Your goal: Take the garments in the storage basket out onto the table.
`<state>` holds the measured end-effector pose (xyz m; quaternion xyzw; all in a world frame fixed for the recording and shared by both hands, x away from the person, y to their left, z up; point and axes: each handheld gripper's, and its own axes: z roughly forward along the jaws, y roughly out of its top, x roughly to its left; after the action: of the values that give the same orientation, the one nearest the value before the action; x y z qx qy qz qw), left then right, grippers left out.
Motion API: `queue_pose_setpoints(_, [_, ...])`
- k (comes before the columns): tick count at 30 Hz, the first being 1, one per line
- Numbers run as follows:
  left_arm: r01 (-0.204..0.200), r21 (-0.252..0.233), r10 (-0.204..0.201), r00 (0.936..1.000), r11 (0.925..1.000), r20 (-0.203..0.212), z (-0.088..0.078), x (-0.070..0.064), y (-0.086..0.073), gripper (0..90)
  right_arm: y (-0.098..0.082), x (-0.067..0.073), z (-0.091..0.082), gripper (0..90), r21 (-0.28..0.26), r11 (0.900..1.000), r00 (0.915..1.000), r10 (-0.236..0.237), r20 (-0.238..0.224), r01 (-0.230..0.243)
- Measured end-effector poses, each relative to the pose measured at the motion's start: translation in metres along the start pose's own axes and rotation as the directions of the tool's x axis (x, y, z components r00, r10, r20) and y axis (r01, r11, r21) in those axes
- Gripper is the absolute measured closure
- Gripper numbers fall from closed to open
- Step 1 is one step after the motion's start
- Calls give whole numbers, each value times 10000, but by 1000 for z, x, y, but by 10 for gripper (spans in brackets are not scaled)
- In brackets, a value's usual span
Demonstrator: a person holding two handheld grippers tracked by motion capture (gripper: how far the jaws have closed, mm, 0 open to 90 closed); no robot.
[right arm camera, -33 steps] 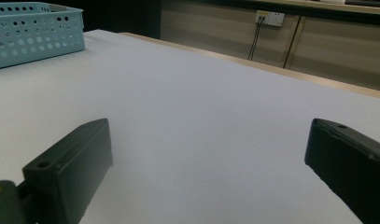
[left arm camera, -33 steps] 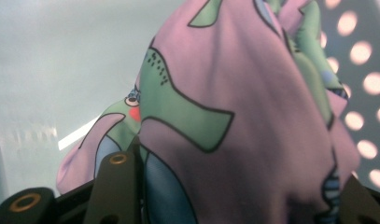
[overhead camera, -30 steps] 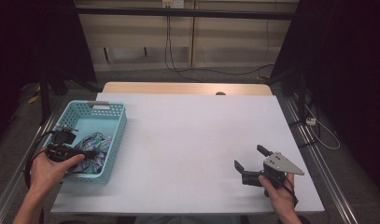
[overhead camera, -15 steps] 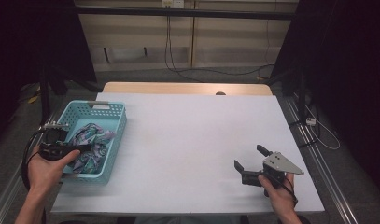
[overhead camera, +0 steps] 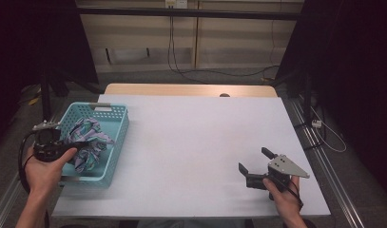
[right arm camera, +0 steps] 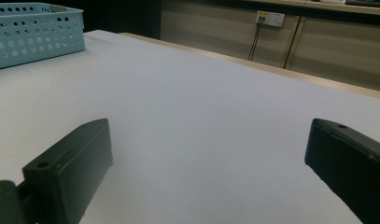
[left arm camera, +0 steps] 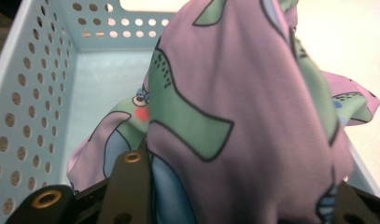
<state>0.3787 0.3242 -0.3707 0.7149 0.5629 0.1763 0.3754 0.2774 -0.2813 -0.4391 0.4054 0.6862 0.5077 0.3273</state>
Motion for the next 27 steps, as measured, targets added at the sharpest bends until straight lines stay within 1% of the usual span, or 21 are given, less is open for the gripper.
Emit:
queue_pose_setpoints(2, [13,-216,-16,9999,9998,-144,-2,0,1,584,0,0,0,0,11,10000,10000,-3,6,3])
queue_pose_setpoints(3, [86,-353,-93,9998,9993,-183,-3,0,2,584,0,0,0,0,8,10000,10000,-1,10,1])
queue_pose_setpoints(6, [198,-694,-211,9996,9974,-189,-6,1,3,584,0,0,0,0,-3,10000,10000,3,21,-3])
queue_pose_setpoints(8, [63,-848,-84,9997,9964,-236,-7,2,2,584,0,0,0,0,-8,10000,10000,4,13,-4])
queue_pose_setpoints(10, [61,-890,-97,9992,9960,-393,-7,1,1,583,0,0,0,0,-2,10000,10000,5,17,-5])
queue_pose_setpoints(14, [-28,-1248,-1,9997,9922,-234,-7,1,-2,583,0,0,0,0,-1,10000,10000,-17,-13,17])
queue_pose_setpoints(15, [17,-1395,-50,9997,9902,-238,-7,1,-3,583,0,0,0,0,-5,10000,10000,-13,-16,13])
queue_pose_setpoints(16, [-48,-1450,14,9997,9894,-236,-8,1,-3,583,0,0,0,0,-1,10000,10000,-11,0,11])
queue_pose_setpoints(18, [-19,-1653,-14,9998,9862,-202,-9,0,-3,583,0,0,0,0,-4,10000,10000,0,3,0])
queue_pose_setpoints(19, [-5,-1829,-36,9997,9831,-222,-10,0,-4,583,0,0,0,0,-3,10000,10000,-5,3,5])
queue_pose_setpoints(20, [-86,-1891,47,9998,9819,-211,-11,0,-4,582,0,0,0,0,-6,10000,10000,-10,-5,10])
queue_pose_setpoints(21, [-62,-2052,22,9998,9787,-197,-13,-1,-4,582,0,0,0,0,-6,10000,10000,-6,-13,6])
queue_pose_setpoints(22, [-158,-2147,109,9997,9766,-240,-14,-1,-4,582,0,0,0,0,0,10000,10000,-12,-13,12])
queue_pose_setpoints(23, [-167,-2166,126,9997,9761,-201,-15,-2,-4,583,0,0,0,0,-2,10000,10000,-14,-7,14])
queue_pose_setpoints(25, [-236,-2394,180,9995,9706,-256,-18,-4,-4,582,0,0,0,0,4,10000,10000,-16,-19,16])
queue_pose_setpoints(27, [-320,-2505,271,9994,9676,-230,-20,-5,-5,582,0,0,0,0,-3,10000,10000,-25,-10,25])
